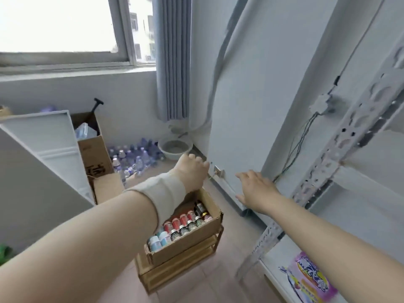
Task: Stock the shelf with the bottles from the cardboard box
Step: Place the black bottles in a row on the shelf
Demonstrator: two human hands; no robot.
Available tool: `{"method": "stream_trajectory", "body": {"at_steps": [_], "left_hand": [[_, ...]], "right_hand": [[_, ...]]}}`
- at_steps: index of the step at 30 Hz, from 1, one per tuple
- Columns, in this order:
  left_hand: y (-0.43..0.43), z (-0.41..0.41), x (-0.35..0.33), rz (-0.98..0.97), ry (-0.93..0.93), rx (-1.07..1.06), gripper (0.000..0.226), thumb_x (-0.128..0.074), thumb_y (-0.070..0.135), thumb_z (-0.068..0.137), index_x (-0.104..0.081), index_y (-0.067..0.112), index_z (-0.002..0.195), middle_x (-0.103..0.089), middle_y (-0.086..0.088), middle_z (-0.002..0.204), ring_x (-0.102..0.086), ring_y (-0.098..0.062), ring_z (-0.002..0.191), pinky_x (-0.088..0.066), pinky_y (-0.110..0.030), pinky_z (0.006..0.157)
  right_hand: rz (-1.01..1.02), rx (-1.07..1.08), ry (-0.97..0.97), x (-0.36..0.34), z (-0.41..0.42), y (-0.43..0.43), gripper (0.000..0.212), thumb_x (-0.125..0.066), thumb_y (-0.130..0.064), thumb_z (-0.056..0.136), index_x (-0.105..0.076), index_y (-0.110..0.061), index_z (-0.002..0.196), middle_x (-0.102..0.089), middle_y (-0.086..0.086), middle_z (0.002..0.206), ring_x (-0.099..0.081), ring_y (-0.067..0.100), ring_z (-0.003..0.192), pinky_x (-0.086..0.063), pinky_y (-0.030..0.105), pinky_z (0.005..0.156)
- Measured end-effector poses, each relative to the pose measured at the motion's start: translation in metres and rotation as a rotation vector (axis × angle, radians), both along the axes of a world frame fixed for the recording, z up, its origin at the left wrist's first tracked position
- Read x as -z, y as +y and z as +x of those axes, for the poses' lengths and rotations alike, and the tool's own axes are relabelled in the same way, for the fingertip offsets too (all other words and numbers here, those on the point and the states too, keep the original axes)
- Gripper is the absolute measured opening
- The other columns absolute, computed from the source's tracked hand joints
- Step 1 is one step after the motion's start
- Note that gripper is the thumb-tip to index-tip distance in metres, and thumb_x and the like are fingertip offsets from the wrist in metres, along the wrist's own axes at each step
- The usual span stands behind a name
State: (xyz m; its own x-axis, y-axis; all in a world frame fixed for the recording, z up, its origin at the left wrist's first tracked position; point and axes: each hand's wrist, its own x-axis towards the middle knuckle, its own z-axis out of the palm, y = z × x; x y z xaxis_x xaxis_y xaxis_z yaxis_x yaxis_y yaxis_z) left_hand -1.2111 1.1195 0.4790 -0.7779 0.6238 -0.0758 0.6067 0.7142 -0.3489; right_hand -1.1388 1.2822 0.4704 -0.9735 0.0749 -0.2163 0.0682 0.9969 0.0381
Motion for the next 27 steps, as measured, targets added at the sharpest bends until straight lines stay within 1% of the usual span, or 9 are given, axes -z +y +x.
{"method": "stream_trajectory", "body": {"at_steps": [5,9,14,18,20,23,25,27], "left_hand": [[-0.023,-0.064,0.085,0.028,-0.205,-0.112,0.044,-0.049,0.032,0.094,-0.042,0.009,0.13,-0.051,-0.011,0.132,-0.05,-0.028,0.121,-0.041,-0.036,0.095],[-0.021,-0.118,0.165,0.048,-0.373,-0.219,0.038,-0.047,0.027,0.095,-0.043,0.009,0.127,-0.052,-0.012,0.128,-0.051,-0.029,0.117,-0.042,-0.037,0.091],[-0.008,-0.183,0.273,0.081,-0.591,-0.378,0.033,-0.042,0.02,0.095,-0.044,0.008,0.126,-0.053,-0.013,0.127,-0.049,-0.031,0.118,-0.039,-0.038,0.093],[0.003,-0.209,0.351,0.159,-0.816,-0.512,0.041,-0.046,0.028,0.095,-0.042,0.008,0.13,-0.052,-0.013,0.129,-0.049,-0.032,0.12,-0.04,-0.04,0.096],[0.01,-0.224,0.389,0.269,-0.949,-0.64,0.046,-0.047,0.035,0.094,-0.04,0.009,0.131,-0.052,-0.012,0.13,-0.05,-0.032,0.12,-0.042,-0.04,0.094],[0.028,-0.255,0.456,0.604,-1.144,-0.931,0.05,-0.049,0.04,0.093,-0.042,0.009,0.132,-0.054,-0.01,0.131,-0.053,-0.027,0.119,-0.043,-0.035,0.096],[0.045,-0.272,0.493,0.783,-1.196,-1.07,0.052,-0.051,0.04,0.092,-0.043,0.008,0.132,-0.056,-0.01,0.131,-0.053,-0.025,0.12,-0.041,-0.031,0.097],[0.063,-0.283,0.522,0.873,-1.211,-1.14,0.055,-0.053,0.041,0.092,-0.044,0.006,0.133,-0.056,-0.012,0.131,-0.054,-0.026,0.119,-0.042,-0.03,0.096]], "right_hand": [[-0.013,-0.052,-0.172,0.079,-0.072,-0.012,0.058,-0.046,-0.038,0.093,-0.026,-0.013,0.142,-0.034,0.012,0.143,-0.034,0.03,0.132,-0.033,0.04,0.107],[-0.024,-0.116,-0.272,0.151,-0.139,-0.005,0.059,-0.046,-0.038,0.093,-0.026,-0.012,0.143,-0.036,0.011,0.142,-0.034,0.03,0.132,-0.034,0.041,0.107],[-0.104,-0.139,-0.453,0.253,-0.214,0.005,0.056,-0.04,-0.034,0.096,-0.024,-0.013,0.145,-0.033,0.01,0.144,-0.033,0.028,0.133,-0.032,0.037,0.108],[-0.17,-0.103,-0.562,0.326,-0.248,0.01,0.054,-0.043,-0.033,0.095,-0.026,-0.014,0.143,-0.034,0.008,0.143,-0.034,0.026,0.132,-0.033,0.035,0.106],[-0.214,-0.074,-0.6,0.36,-0.26,0.01,0.055,-0.042,-0.034,0.095,-0.025,-0.016,0.144,-0.033,0.006,0.144,-0.034,0.024,0.132,-0.033,0.034,0.108],[-0.29,-0.01,-0.626,0.413,-0.277,0.008,0.057,-0.045,-0.036,0.094,-0.025,-0.018,0.144,-0.032,0.002,0.145,-0.034,0.02,0.133,-0.033,0.031,0.106],[-0.352,0.076,-0.609,0.442,-0.284,0.01,0.056,-0.046,-0.036,0.094,-0.025,-0.019,0.144,-0.031,0.0,0.146,-0.035,0.018,0.133,-0.033,0.029,0.105],[-0.403,0.151,-0.583,0.462,-0.287,0.014,0.057,-0.046,-0.035,0.094,-0.025,-0.018,0.145,-0.031,0.0,0.145,-0.035,0.016,0.133,-0.033,0.027,0.104]]}}
